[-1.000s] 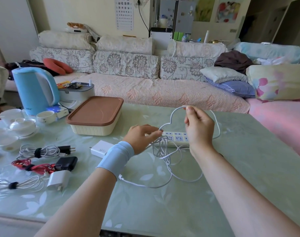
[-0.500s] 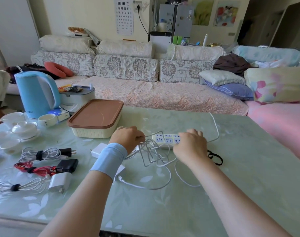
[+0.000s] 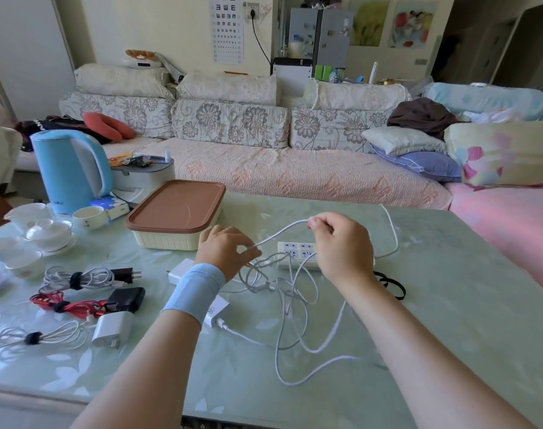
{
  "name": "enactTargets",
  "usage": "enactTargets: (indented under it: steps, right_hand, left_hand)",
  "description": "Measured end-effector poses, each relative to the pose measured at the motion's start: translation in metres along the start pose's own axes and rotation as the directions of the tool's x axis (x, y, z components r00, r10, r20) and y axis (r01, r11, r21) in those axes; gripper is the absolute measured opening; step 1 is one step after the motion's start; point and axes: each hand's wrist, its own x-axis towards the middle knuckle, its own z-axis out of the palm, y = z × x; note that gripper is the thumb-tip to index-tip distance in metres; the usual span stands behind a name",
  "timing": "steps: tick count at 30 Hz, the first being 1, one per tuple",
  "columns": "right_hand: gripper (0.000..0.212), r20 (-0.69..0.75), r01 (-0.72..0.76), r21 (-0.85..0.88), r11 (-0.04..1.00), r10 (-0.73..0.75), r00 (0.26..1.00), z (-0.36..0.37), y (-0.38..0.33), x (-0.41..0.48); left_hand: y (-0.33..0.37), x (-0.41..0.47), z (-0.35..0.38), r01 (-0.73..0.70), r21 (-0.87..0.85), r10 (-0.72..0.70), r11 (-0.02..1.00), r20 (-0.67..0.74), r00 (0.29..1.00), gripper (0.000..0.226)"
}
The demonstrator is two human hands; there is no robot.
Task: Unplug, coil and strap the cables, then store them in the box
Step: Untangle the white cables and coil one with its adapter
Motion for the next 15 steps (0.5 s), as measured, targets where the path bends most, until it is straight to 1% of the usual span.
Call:
enactTargets:
  steps: [2, 3, 4, 5, 6, 7, 8, 9, 10, 11, 12, 13, 14, 15]
  right_hand:
    - [0.022, -0.053, -0.115, 0.037, 0.993, 0.117, 0.992, 0.003, 0.0, -0.004]
    - [0.023, -0.046, -0.187, 0.023, 0.982, 0.188, 0.981, 0.004, 0.001, -0.003]
    - [0.025, -0.008, -0.244, -0.069, 0.967, 0.244, 0.97, 0.004, 0.003, -0.001]
    - [0.026, 0.064, -0.256, -0.223, 0.941, 0.276, 0.959, 0.005, 0.006, 0.0]
    - [0.024, 0.135, -0.229, -0.364, 0.903, 0.294, 0.946, 0.005, 0.009, 0.0]
    - [0.023, 0.197, -0.174, -0.449, 0.876, 0.287, 0.937, 0.004, 0.011, -0.001]
    - [0.032, 0.252, -0.099, -0.468, 0.878, 0.241, 0.937, 0.004, 0.011, -0.003]
    - [0.047, 0.3, -0.015, -0.419, 0.908, 0.154, 0.941, 0.003, 0.01, -0.005]
    - [0.06, 0.348, 0.074, -0.332, 0.94, 0.049, 0.936, 0.004, 0.007, -0.007]
    - [0.066, 0.398, 0.159, -0.255, 0.954, -0.046, 0.916, 0.004, 0.001, -0.009]
    - [0.065, 0.461, 0.205, -0.201, 0.958, -0.092, 0.883, 0.004, -0.004, -0.011]
    - [0.056, 0.519, 0.233, -0.191, 0.954, -0.103, 0.849, 0.004, -0.008, -0.012]
    - [0.04, 0.55, 0.255, -0.234, 0.938, -0.089, 0.831, 0.005, -0.011, -0.012]
    - [0.023, 0.557, 0.258, -0.286, 0.923, -0.059, 0.828, 0.005, -0.012, -0.012]
  left_hand:
    - [-0.001, 0.003, -0.001, -0.033, -0.001, 0.033, 0.999, -0.043, 0.999, 0.038]
    - [0.001, 0.004, -0.002, -0.059, 0.015, 0.059, 0.998, -0.048, 0.997, 0.047]
    - [0.003, 0.005, -0.002, -0.08, 0.043, 0.081, 0.996, -0.033, 0.996, 0.052]
    - [0.005, 0.005, -0.003, -0.094, 0.068, 0.095, 0.993, -0.01, 0.995, 0.051]
    - [0.007, 0.005, -0.003, -0.11, 0.083, 0.111, 0.99, 0.001, 0.994, 0.047]
    - [0.01, 0.006, -0.002, -0.141, 0.088, 0.142, 0.986, -0.003, 0.99, 0.041]
    - [0.013, 0.006, -0.002, -0.193, 0.105, 0.195, 0.976, -0.017, 0.981, 0.036]
    - [0.017, 0.007, -0.002, -0.244, 0.125, 0.25, 0.962, -0.036, 0.967, 0.031]
    - [0.023, 0.008, -0.002, -0.286, 0.145, 0.296, 0.947, -0.053, 0.954, 0.028]
    - [0.028, 0.009, -0.001, -0.318, 0.154, 0.331, 0.935, -0.068, 0.941, 0.026]
    - [0.032, 0.01, -0.001, -0.347, 0.16, 0.362, 0.924, -0.078, 0.929, 0.025]
    - [0.035, 0.01, -0.001, -0.363, 0.157, 0.378, 0.919, -0.079, 0.923, 0.025]
    - [0.036, 0.009, -0.002, -0.364, 0.147, 0.376, 0.92, -0.07, 0.924, 0.027]
    - [0.035, 0.007, -0.003, -0.353, 0.126, 0.363, 0.927, -0.06, 0.93, 0.031]
